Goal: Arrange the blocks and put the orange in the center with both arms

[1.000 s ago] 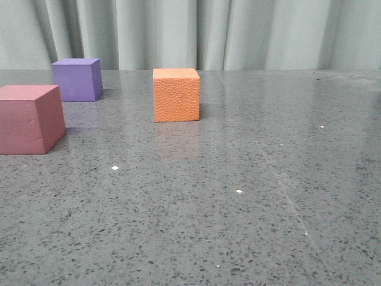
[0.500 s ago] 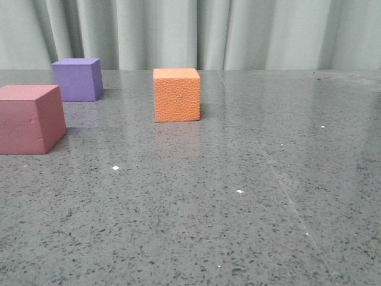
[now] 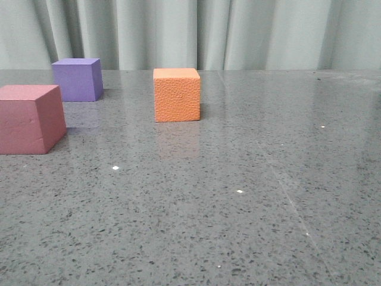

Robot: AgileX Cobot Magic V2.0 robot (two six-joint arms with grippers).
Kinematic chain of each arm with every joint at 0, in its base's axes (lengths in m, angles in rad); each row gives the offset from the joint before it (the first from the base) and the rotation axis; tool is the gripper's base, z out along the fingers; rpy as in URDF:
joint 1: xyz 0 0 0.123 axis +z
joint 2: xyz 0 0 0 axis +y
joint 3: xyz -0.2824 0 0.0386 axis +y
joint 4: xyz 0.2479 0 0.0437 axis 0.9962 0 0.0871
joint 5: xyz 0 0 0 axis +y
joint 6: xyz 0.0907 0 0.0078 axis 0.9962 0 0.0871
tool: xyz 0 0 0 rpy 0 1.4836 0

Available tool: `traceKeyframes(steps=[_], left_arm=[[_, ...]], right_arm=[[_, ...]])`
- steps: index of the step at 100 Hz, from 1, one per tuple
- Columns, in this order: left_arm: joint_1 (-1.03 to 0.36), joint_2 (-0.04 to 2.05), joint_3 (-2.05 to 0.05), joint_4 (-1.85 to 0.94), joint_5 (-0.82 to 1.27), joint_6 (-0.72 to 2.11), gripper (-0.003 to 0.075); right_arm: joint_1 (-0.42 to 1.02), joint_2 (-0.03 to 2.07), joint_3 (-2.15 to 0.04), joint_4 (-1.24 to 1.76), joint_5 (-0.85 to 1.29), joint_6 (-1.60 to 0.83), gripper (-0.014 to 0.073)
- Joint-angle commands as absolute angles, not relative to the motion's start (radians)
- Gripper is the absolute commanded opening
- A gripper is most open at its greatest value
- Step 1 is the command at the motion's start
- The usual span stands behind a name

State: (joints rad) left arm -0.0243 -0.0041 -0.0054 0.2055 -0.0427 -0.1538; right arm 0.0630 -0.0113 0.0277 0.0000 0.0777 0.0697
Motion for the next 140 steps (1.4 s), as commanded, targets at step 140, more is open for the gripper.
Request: traceKeyframes(steps=[140], left_arm=[[-0.024, 0.243, -0.522, 0.000, 0.314, -0.157, -0.0019]], right_arm=[[0.059, -0.033, 0.014, 0.000, -0.014, 0.060, -0.0067]])
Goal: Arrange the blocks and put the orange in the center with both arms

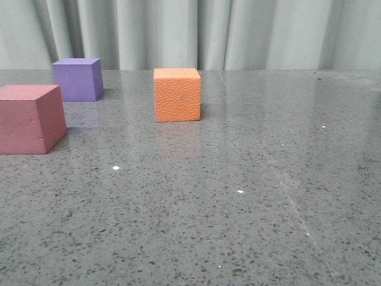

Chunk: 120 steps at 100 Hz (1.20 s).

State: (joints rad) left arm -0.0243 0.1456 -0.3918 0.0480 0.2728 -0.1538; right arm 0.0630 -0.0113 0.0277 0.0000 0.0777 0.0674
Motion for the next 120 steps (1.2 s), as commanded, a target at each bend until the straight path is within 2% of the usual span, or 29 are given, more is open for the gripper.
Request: traceKeyframes(steps=[1, 25, 32, 63, 105, 112, 117, 120], left_arm=[[-0.024, 0.251, -0.543, -0.008, 0.334, -0.157, -0.0019], [-0.024, 0.505, -0.851, -0.025, 0.715, -0.155, -0.0019], [-0.024, 0.557, -0.893, -0.025, 0.762, -0.126, -0.0019], [-0.024, 0.650, -0.910, -0.042, 0.773, -0.103, -0.0019], [-0.024, 0.657, -0.910, -0.044, 0.777, -0.103, -0.0013], [-0.024, 0.657, -0.910, -0.044, 0.777, -0.103, 0.0036], [-0.024, 0.657, -0.910, -0.044, 0.777, -0.103, 0.0108], [-0.024, 0.657, -0.910, -0.044, 0.775, -0.103, 0.0176]], right_arm=[[0.059, -0.033, 0.014, 0.000, -0.014, 0.060, -0.0067], [0.059, -0.033, 0.014, 0.000, -0.014, 0.060, -0.0067], [0.059, -0.033, 0.014, 0.000, -0.014, 0.060, -0.0067], [0.059, -0.033, 0.014, 0.000, -0.014, 0.060, -0.0067], [0.059, -0.033, 0.014, 0.000, -0.014, 0.060, -0.0067], [0.059, -0.033, 0.014, 0.000, -0.014, 0.060, -0.0067], [0.059, -0.033, 0.014, 0.000, -0.014, 0.060, -0.0067], [0.059, -0.033, 0.014, 0.000, -0.014, 0.060, -0.0067]])
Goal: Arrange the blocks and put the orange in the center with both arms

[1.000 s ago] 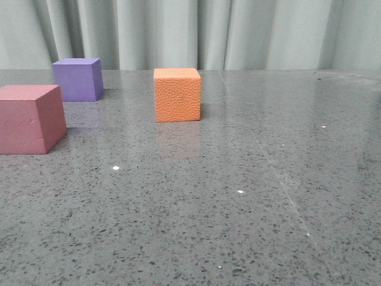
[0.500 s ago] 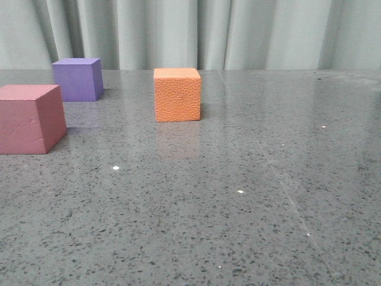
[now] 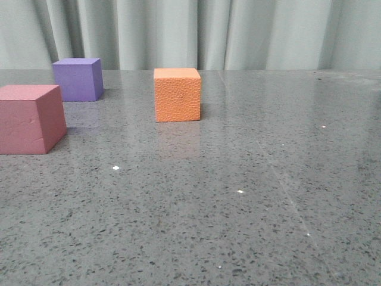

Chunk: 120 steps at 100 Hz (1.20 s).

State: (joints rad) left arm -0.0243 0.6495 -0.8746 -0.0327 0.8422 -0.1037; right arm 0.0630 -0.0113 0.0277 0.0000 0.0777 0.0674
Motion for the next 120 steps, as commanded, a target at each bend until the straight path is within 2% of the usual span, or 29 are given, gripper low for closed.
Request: traceKeyframes(steps=[1, 9, 14, 16, 17, 23, 36, 51, 65, 88, 102, 120], left_arm=[[-0.024, 0.657, -0.910, -0.044, 0.773, -0.103, 0.0192], [-0.024, 0.657, -0.910, -0.044, 0.770, -0.103, 0.0390], [-0.024, 0.657, -0.910, -0.044, 0.767, -0.103, 0.0547], [-0.024, 0.657, -0.910, -0.043, 0.767, -0.103, 0.0585], [-0.024, 0.657, -0.910, -0.040, 0.767, -0.103, 0.0636], [-0.024, 0.657, -0.910, -0.043, 0.767, -0.103, 0.0722], [-0.024, 0.657, -0.910, -0.044, 0.769, -0.105, 0.0652], [-0.024, 0.657, -0.910, -0.091, 0.739, -0.105, 0.0652], [-0.024, 0.670, -0.910, -0.260, 0.702, -0.024, 0.0652], [-0.042, 0.813, -0.963, -0.557, 0.699, 0.168, 0.0652], [-0.140, 0.911, -1.028, -0.583, 0.614, 0.185, 0.0652], [-0.338, 1.076, -1.119, -0.572, 0.472, 0.183, 0.0649]], right_arm=[[0.059, -0.033, 0.014, 0.000, -0.014, 0.060, -0.0067], [0.059, -0.033, 0.014, 0.000, -0.014, 0.060, -0.0067], [0.059, -0.033, 0.014, 0.000, -0.014, 0.060, -0.0067], [0.059, -0.033, 0.014, 0.000, -0.014, 0.060, -0.0067], [0.059, -0.033, 0.014, 0.000, -0.014, 0.060, -0.0067], [0.059, -0.033, 0.014, 0.000, -0.014, 0.060, -0.0067], [0.059, -0.033, 0.014, 0.000, -0.014, 0.060, -0.0067], [0.059, -0.033, 0.014, 0.000, -0.014, 0.060, -0.0067], [0.059, -0.033, 0.014, 0.000, -0.014, 0.060, -0.0067], [0.059, -0.033, 0.014, 0.000, -0.014, 0.060, -0.0067], [0.059, -0.033, 0.014, 0.000, -0.014, 0.060, -0.0067], [0.059, -0.033, 0.014, 0.000, -0.014, 0.060, -0.0067]])
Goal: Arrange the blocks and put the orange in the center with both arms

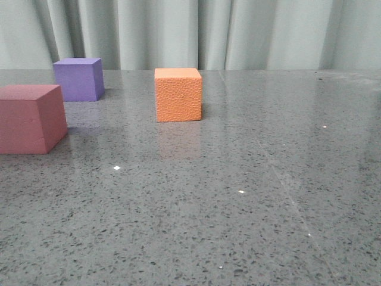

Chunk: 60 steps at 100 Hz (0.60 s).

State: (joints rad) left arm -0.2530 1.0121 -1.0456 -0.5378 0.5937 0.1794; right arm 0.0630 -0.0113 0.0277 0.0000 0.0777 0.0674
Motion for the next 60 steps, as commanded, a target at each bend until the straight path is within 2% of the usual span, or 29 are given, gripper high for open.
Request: traceKeyframes(steps=[1, 18, 40, 60], left_arm=[[-0.346, 1.083, -1.122, -0.573, 0.465, 0.183, 0.0649], [-0.506, 1.274, -1.245, -0.448, 0.430, 0.063, 0.0649], [-0.626, 1.513, -1.430, -0.094, 0.442, -0.309, 0.0648], [-0.701, 1.662, -1.576, 0.298, 0.589, -0.675, 0.0638]], right_arm=[[0.059, -0.033, 0.014, 0.000, -0.014, 0.060, -0.0067], [0.059, -0.033, 0.014, 0.000, -0.014, 0.060, -0.0067], [0.059, -0.033, 0.014, 0.000, -0.014, 0.060, -0.0067], [0.059, -0.033, 0.014, 0.000, -0.014, 0.060, -0.0067]])
